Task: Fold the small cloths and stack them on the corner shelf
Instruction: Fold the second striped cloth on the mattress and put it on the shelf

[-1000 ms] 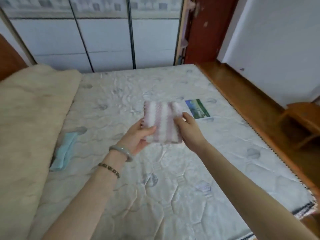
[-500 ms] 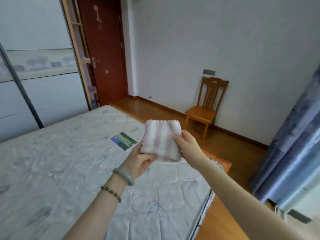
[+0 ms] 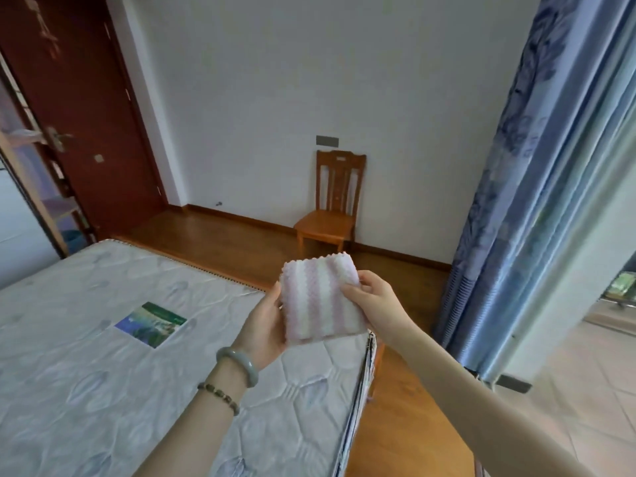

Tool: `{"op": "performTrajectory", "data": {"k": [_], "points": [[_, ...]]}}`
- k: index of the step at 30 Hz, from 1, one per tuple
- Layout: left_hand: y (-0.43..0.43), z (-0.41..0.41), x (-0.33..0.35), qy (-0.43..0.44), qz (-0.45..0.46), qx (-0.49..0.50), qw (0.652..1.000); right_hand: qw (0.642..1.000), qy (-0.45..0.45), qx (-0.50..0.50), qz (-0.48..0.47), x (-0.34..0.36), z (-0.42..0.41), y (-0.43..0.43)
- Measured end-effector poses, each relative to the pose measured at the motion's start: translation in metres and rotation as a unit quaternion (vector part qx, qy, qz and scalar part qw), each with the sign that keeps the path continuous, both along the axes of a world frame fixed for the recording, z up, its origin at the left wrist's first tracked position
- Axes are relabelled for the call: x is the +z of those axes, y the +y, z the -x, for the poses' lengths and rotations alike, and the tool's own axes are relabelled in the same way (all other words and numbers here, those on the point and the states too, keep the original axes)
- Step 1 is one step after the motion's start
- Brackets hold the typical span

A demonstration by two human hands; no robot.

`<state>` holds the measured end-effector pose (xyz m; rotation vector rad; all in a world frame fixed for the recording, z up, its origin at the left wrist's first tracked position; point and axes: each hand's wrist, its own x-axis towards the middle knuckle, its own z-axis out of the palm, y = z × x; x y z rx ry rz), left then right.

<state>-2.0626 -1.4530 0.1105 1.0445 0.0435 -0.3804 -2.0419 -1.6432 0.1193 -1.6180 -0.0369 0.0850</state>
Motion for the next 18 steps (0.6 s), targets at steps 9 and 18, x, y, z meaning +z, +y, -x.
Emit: {"op": "performTrajectory", "data": {"k": [9,18], "points": [[-0.106,-0.125,-0.002,-0.027,-0.114,0.029,0.993,0.999,0.029,0.033,0.031,0.003,-0.112,-0.102],[-0.174,-0.229,-0.010,0.044,-0.139,-0.023,0.989,0.999,0.030,0.038,-0.018,0.013,-0.217,-0.186]]}}
